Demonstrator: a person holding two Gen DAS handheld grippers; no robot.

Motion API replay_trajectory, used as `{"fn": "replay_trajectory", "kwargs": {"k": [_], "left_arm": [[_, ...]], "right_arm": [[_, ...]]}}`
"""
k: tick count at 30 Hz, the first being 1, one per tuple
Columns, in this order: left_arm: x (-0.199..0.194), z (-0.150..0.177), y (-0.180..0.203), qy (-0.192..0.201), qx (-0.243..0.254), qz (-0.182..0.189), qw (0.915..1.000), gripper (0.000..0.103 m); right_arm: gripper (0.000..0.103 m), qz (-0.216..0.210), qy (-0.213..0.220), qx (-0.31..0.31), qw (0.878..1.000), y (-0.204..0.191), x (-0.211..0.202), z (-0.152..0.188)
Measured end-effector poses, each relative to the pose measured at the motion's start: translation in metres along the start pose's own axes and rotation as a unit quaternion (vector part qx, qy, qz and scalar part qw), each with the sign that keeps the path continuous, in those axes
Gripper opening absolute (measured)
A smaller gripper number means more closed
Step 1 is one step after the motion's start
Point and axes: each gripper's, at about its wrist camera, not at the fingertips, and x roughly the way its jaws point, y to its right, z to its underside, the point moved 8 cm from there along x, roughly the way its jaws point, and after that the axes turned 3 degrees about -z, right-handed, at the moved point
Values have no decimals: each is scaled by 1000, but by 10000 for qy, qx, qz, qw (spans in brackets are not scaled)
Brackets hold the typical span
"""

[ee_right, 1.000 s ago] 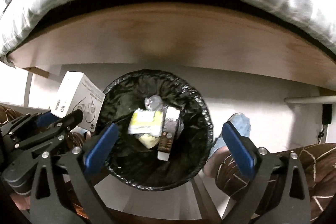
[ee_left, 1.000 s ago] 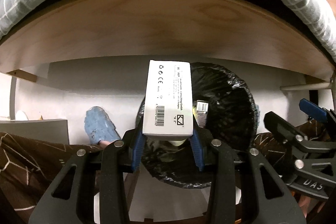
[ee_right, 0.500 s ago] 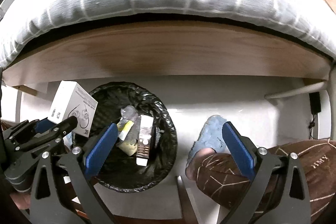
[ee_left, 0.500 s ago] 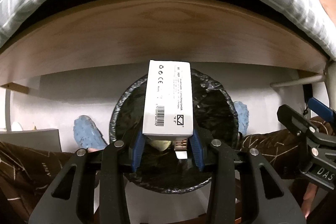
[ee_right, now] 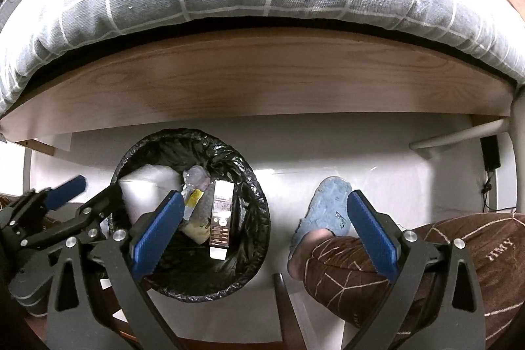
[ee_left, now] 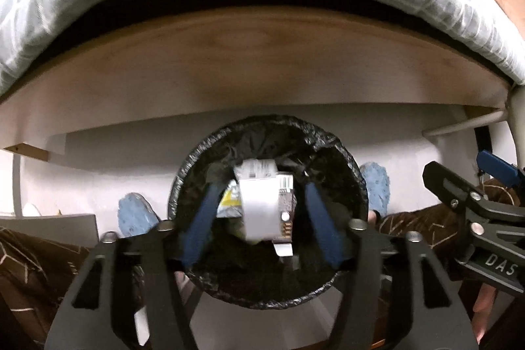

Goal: Collect trash
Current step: 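Raise both tools from the bin back toward the trash on the bed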

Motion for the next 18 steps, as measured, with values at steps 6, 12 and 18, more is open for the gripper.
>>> {"fn": "replay_trajectory", "kwargs": {"k": [6,12,18], "left_arm": [[-23,-6,-10,231,-114,-18,9997,79],[-58,-17,-25,656,-161,-187,9975,95],[-85,-32,-32,924,-166,-247,9953,97]], "right_arm": [[95,-53,140,-43,9999,-5,-10,-7],[95,-89,420,-57,9991,-7,-32,-22],[95,-56,726,-122,9973,-3,-56,-38]]}}
